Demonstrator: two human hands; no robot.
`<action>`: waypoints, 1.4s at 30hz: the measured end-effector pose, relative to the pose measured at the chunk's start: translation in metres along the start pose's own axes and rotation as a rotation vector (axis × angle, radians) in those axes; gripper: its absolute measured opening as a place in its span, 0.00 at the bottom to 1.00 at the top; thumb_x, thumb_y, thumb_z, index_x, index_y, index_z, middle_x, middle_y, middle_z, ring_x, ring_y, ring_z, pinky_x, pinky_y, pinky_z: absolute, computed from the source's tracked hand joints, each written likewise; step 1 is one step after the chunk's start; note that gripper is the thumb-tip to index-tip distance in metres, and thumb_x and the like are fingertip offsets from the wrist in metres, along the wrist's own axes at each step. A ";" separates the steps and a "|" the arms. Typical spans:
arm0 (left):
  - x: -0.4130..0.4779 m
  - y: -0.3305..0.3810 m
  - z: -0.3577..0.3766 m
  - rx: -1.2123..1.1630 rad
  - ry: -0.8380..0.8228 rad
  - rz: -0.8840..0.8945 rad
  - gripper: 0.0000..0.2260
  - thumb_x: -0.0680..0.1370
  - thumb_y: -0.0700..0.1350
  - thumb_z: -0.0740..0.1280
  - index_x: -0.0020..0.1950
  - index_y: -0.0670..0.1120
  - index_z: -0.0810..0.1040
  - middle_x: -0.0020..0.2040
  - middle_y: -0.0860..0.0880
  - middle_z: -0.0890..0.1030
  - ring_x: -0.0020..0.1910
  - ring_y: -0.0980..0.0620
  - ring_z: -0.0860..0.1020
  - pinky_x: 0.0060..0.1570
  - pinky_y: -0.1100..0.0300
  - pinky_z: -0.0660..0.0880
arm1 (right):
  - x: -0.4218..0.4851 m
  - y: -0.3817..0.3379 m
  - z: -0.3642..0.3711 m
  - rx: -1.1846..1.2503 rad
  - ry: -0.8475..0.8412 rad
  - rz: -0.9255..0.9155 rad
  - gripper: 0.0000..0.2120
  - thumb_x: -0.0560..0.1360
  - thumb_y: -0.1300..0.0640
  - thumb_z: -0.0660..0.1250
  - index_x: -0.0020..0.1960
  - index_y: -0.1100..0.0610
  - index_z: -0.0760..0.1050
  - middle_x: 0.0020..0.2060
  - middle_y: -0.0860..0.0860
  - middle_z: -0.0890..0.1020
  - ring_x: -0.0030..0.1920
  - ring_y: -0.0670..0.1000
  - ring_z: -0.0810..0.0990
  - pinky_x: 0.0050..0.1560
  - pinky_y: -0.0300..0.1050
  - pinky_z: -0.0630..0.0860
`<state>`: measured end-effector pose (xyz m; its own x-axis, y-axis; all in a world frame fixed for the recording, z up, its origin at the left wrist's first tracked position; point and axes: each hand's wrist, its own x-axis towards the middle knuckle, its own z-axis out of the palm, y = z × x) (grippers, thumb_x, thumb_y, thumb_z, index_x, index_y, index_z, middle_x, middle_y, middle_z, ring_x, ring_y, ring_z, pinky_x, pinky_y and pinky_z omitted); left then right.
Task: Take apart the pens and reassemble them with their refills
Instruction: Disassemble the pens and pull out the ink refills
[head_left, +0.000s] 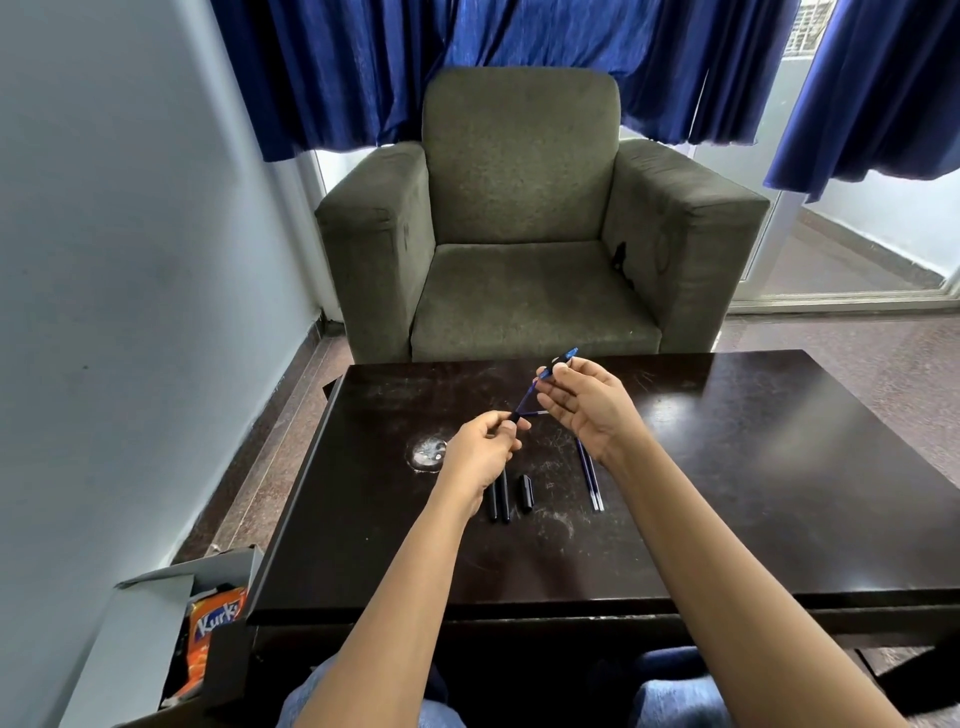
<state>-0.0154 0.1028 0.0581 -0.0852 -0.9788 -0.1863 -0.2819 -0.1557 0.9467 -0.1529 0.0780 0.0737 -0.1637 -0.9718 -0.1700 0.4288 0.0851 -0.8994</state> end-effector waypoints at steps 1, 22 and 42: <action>0.000 -0.001 0.000 0.004 -0.001 0.000 0.11 0.83 0.45 0.57 0.52 0.50 0.79 0.38 0.56 0.77 0.36 0.61 0.73 0.32 0.68 0.65 | 0.000 0.000 0.000 -0.001 0.002 0.001 0.07 0.79 0.63 0.62 0.43 0.56 0.73 0.42 0.53 0.82 0.42 0.48 0.82 0.48 0.41 0.80; 0.004 -0.001 -0.006 0.047 0.027 0.032 0.19 0.82 0.54 0.54 0.48 0.49 0.83 0.40 0.54 0.78 0.34 0.57 0.72 0.40 0.62 0.70 | -0.005 0.004 0.002 -0.203 -0.091 0.094 0.05 0.78 0.62 0.64 0.44 0.57 0.75 0.40 0.52 0.83 0.39 0.48 0.82 0.47 0.41 0.79; 0.006 -0.001 -0.004 -0.035 0.029 0.148 0.06 0.78 0.52 0.65 0.45 0.52 0.79 0.40 0.54 0.79 0.37 0.56 0.74 0.38 0.60 0.72 | -0.007 -0.006 0.001 -0.170 -0.090 0.074 0.04 0.77 0.61 0.66 0.43 0.57 0.76 0.38 0.51 0.82 0.35 0.44 0.82 0.44 0.38 0.78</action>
<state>-0.0114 0.0966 0.0573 -0.0956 -0.9947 -0.0368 -0.2347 -0.0134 0.9720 -0.1530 0.0845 0.0805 -0.0541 -0.9766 -0.2081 0.2793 0.1853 -0.9422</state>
